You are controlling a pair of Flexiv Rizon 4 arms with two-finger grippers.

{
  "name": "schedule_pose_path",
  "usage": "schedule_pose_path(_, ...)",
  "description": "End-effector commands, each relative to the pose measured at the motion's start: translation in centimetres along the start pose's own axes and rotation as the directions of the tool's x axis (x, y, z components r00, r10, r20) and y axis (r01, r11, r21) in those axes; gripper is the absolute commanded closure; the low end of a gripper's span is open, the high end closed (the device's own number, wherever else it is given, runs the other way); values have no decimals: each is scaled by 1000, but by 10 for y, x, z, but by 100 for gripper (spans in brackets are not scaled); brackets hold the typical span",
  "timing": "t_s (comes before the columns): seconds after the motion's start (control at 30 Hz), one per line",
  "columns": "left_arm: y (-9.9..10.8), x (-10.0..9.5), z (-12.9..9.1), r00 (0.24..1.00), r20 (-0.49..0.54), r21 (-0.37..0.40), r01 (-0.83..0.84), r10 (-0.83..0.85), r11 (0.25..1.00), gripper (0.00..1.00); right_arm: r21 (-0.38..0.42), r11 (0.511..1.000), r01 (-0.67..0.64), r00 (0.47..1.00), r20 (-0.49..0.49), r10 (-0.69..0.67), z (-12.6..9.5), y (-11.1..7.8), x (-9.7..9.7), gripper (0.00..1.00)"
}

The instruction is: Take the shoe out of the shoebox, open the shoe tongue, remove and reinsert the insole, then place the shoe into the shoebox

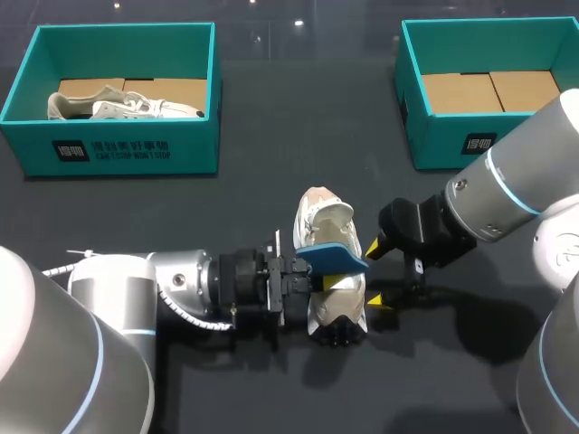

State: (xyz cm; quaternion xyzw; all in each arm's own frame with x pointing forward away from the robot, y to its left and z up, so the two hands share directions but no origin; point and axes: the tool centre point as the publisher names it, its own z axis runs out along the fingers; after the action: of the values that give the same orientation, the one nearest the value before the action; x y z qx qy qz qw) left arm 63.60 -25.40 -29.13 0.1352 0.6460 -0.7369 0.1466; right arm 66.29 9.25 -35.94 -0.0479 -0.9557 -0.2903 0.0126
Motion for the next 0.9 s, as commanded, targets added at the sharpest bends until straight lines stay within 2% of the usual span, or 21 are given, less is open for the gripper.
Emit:
schedule_pose_path(0.03, 9, -1, 1, 1000, -4, 13, -1, 1, 1000, 100, 1, 1000, 0, 1000, 3, 0, 1, 0, 1, 0)
schedule_pose_path(0.7, 43, -9, -1, 999, -34, -7, -15, 15, 1000, 100, 1, 1000, 0, 1000, 3, 0, 1, 0, 1, 0)
schedule_pose_path(0.9, 54, -9, -3, 999, -44, -47, -35, 33, 998, 100, 1, 1000, 0, 1000, 3, 0, 1, 0, 1, 0)
